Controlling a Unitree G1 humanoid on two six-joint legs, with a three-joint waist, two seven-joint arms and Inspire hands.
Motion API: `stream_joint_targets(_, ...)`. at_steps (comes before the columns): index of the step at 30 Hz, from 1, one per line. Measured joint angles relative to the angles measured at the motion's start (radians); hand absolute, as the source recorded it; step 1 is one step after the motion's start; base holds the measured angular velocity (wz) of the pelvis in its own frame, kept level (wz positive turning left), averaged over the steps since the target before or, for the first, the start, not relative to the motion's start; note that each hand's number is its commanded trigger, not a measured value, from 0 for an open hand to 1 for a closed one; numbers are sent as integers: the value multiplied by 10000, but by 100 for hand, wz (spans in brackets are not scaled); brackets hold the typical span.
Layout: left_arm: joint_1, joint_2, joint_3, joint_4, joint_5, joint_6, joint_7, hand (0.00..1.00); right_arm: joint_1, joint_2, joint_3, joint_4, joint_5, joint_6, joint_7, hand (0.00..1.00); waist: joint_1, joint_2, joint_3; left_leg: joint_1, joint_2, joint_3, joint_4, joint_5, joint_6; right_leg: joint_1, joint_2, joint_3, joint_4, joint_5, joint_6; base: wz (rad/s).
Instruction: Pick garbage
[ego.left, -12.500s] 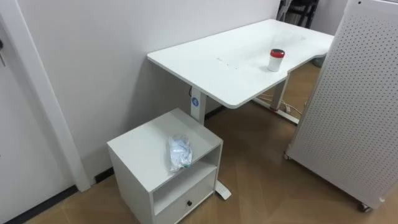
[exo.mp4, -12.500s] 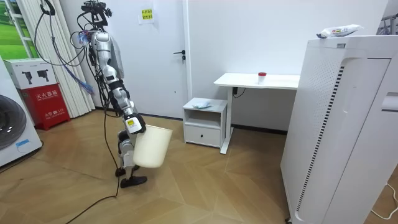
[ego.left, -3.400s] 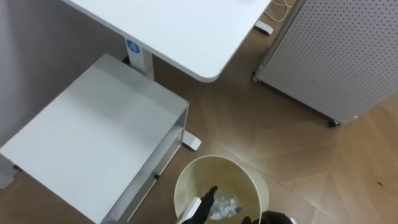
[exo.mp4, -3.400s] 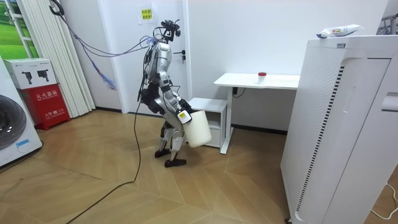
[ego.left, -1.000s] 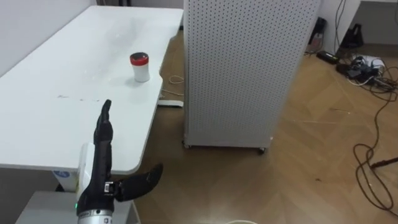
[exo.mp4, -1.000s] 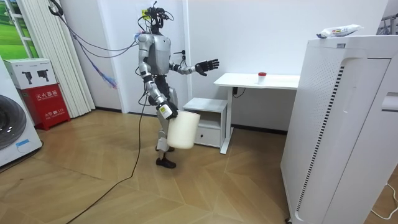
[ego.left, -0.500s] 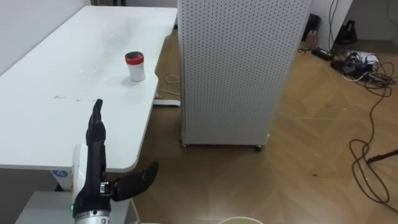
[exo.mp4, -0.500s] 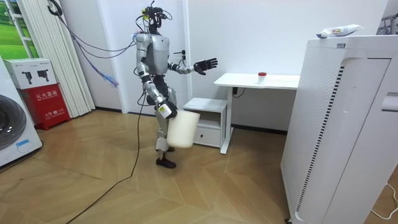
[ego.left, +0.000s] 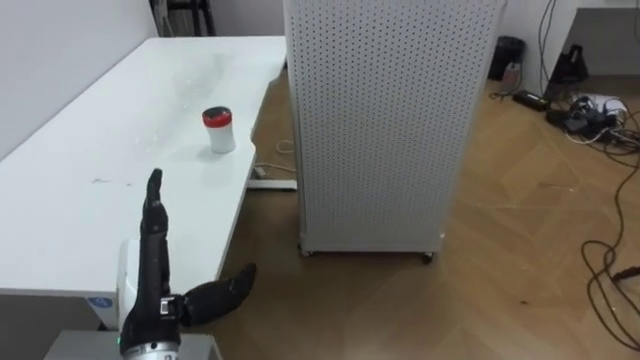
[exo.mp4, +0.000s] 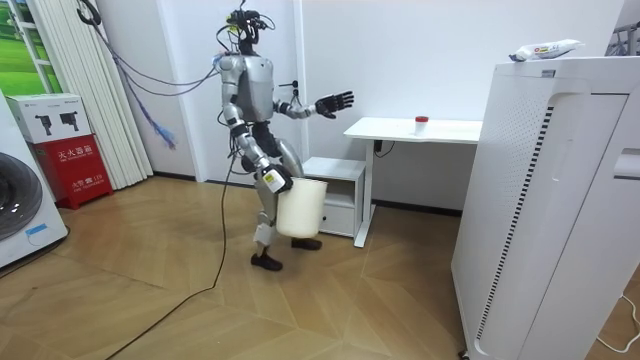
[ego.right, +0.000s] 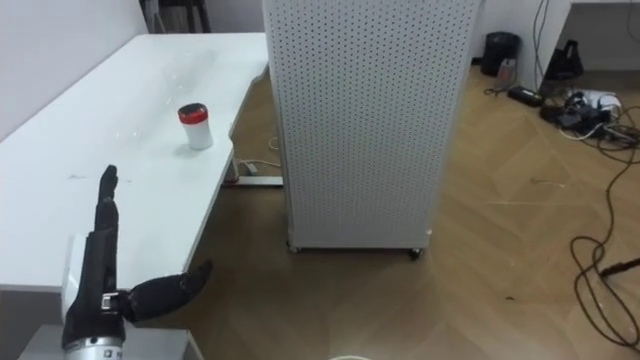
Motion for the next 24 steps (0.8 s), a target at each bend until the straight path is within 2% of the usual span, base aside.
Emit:
stream_joint_targets(1, -3, -2, 26, 7, 75, -2, 12, 0, 11, -1, -3, -7, -19, -2, 4, 100, -44, -99, -34, 15, -69, 90, -10, 120, 79, 48, -180, -242, 5, -81, 126, 13)
stream_joint_targets(2, -2, 0, 13, 6, 132, -2, 13, 0, 9, -27, -14, -6, -13, -8, -10, 100, -33, -138, -41, -48, -45, 241, 98, 313, 262, 85, -303, -469, -3, -127, 117, 15)
stream_joint_targets(4, 0, 26, 5, 5, 113, -6, -49, 0, 0, -23, -6, -6, 2, -10, -28, 100, -34, -165, -13, -170, -76, 260, 646, 57, 397, 280, -373, -367, -176, -224, 184, 12)
stream_joint_targets(5, -16, 59, 27, -13, 112, -40, -108, 0, -53, -35, -7, -6, 2, -8, -74, 100, -29, -122, 42, -409, -59, 239, 1235, -217, 386, 489, -360, -324, -239, -335, 208, 12)
stream_joint_targets(6, -32, 88, 28, -17, 107, -77, -128, 0, -100, -39, 7, -8, 9, -4, -126, 100, 1, -166, 137, -623, -67, 231, 1690, -333, 362, 585, -386, -280, -234, -429, 224, 16)
stream_joint_targets(7, -31, 83, 7, -13, 120, -115, -257, 0, -80, -67, 15, -6, 66, 31, -189, 100, 44, -157, 140, -1005, -220, 228, 2123, -492, 328, 766, -530, -189, -220, -711, 225, 17)
stream_joint_targets(8, -36, 55, -19, -28, 119, -125, -301, 0, -77, -136, 18, -6, 152, 99, -233, 100, 47, -191, 120, -1136, -357, 224, 1512, -459, 276, 945, -731, -143, -192, -986, 374, 8)
stream_joint_targets(9, -33, 55, -20, -34, 120, -143, -302, 0, -63, -187, 23, -6, 162, 104, -241, 100, 93, -190, 110, -1131, -360, 210, 1126, -441, 250, 1047, -808, -144, -153, -1134, 448, -12)
stream_joint_targets(10, -31, 96, -12, -33, 123, -159, -303, 0, 30, -199, 17, -9, 188, 144, -272, 100, 271, -243, -8, -1025, -504, 557, 1219, -129, 555, 1284, -1252, -205, 107, -1454, 656, -16)
stream_joint_targets(11, -153, 106, 27, -36, 155, -179, -289, 0, 133, -205, 25, -117, 190, 192, -338, 100, 359, -509, -119, -900, -949, 767, 1632, -660, 801, 1202, -1774, -317, 1036, -1790, 886, -5)
stream_joint_targets(12, -237, 73, 21, -28, 156, -177, -254, 0, 132, -256, 26, -165, 189, 193, -354, 100, 371, -500, -83, -854, -1052, 828, 1902, -874, 980, 999, -1970, -383, 1850, -1773, 883, 14)
stream_joint_targets(13, -326, 78, -49, -31, 156, -178, -217, 0, 135, -296, 18, -200, 191, 195, -383, 100, 343, -451, -56, -668, -1139, 1061, 2322, -1257, 1190, 493, -2322, -270, 3355, -1288, 872, 13)
stream_joint_targets(14, -378, 73, -83, -33, 262, -192, -171, 0, 133, -292, 7, -268, 187, 198, -463, 100, 308, -318, -49, -426, -1112, 1114, 2580, -1673, 1300, 217, -2465, -212, 4363, -458, 883, 6)
stream_joint_targets(15, -413, 76, -77, -32, 315, -214, -125, 0, 111, -288, 10, -338, 188, 197, -475, 100, 313, -254, -30, -262, -1115, 1105, 2585, -1812, 1325, 148, -2481, -259, 4676, -22, 848, 0)
stream_joint_targets(16, -498, 87, -76, -20, 423, -254, 58, 0, 46, -291, 11, -461, 191, 182, -492, 100, 273, -136, 46, 156, -1135, 1052, 2387, -2012, 1365, 104, -2566, -341, 5054, 848, 832, -12)
stream_joint_targets(17, -572, 111, -68, -21, 364, -324, 233, 0, -80, -304, 10, -500, 194, 101, -495, 100, 277, -48, 88, 474, -1120, 987, 2114, -2150, 1378, -108, -2613, -451, 5342, 849, 975, -16)
stream_joint_targets(18, -624, 119, -61, -21, 328, -340, 305, 0, -126, -309, 10, -570, 192, 75, -489, 100, 279, -6, 100, 562, -1101, 962, 1990, -2182, 1377, -325, -2609, -477, 5416, 597, 983, -19)
stream_joint_targets(20, -811, 113, -100, -17, 333, -350, 399, 0, -33, -337, 10, -986, 193, 72, -438, 100, 166, 56, 102, 893, -1067, 739, 1466, -2183, 1371, -1195, -2369, -729, 5060, -191, 904, 8)
stream_joint_targets(21, -837, 114, -105, -16, 333, -353, 399, 0, -34, -335, 10, -996, 195, 73, -440, 100, 109, 60, 104, 958, -1058, 642, 1393, -2182, 1369, -1341, -2300, -787, 4783, -288, 889, 35)
stream_joint_targets(22, -850, 118, -119, -13, 340, -353, 405, 0, -36, -338, 10, -1000, 205, 74, -458, 100, -23, 64, 105, 1121, -1047, 489, 1257, -2184, 1362, -1607, -2139, -787, 4013, -327, 874, 35)
stream_joint_targets(24, -811, 128, -152, 4, 435, -352, 427, 0, -20, -338, 9, -999, 197, 73, -580, 100, -103, 31, 116, 1508, -1047, 400, 1059, -2238, 1264, -1733, -2029, -763, 2282, -200, 838, 21)
